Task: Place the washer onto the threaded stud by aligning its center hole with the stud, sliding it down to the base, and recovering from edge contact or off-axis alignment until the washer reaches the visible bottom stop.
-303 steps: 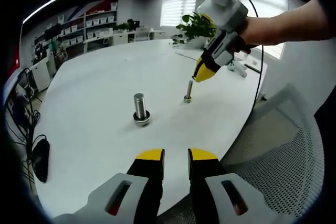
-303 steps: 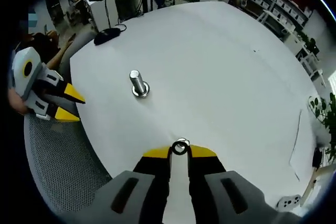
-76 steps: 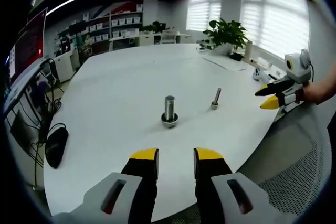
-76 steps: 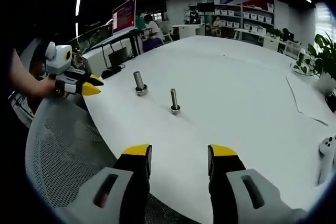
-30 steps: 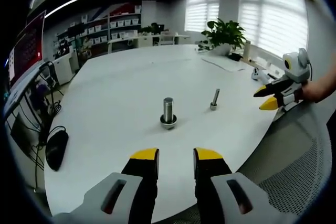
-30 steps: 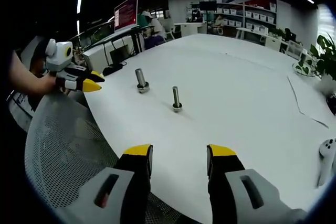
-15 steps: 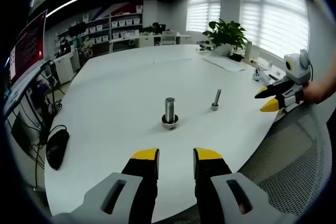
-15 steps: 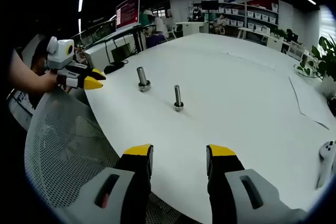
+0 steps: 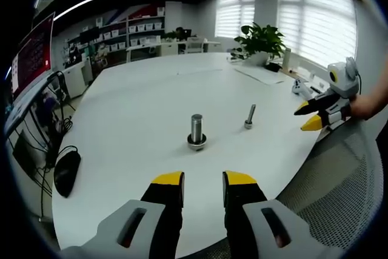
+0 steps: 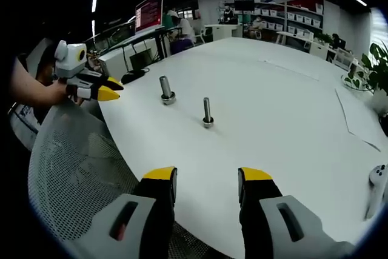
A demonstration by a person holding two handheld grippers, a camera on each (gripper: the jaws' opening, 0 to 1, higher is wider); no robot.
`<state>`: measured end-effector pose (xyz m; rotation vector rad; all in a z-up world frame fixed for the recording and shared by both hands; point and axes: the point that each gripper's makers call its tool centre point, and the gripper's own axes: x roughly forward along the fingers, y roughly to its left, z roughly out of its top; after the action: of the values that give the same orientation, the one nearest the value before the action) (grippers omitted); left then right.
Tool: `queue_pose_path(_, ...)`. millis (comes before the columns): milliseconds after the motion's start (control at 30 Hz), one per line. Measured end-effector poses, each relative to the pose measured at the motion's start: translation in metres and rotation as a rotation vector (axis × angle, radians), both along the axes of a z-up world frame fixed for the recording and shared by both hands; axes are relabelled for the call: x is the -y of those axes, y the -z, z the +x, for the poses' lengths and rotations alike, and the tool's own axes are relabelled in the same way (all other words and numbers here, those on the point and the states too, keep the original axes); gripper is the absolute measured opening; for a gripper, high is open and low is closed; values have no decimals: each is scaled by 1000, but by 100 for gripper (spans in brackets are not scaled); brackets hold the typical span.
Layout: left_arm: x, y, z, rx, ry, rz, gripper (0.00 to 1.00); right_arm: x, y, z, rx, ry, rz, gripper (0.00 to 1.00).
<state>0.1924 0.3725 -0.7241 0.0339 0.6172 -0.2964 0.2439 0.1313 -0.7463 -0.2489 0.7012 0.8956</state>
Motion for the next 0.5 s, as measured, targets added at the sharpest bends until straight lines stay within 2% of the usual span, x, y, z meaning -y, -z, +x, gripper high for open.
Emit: queue_pose_path(500, 1, 1, -1, -8, 5, -2, 23, 2, 0, 3, -2, 18, 12, 43)
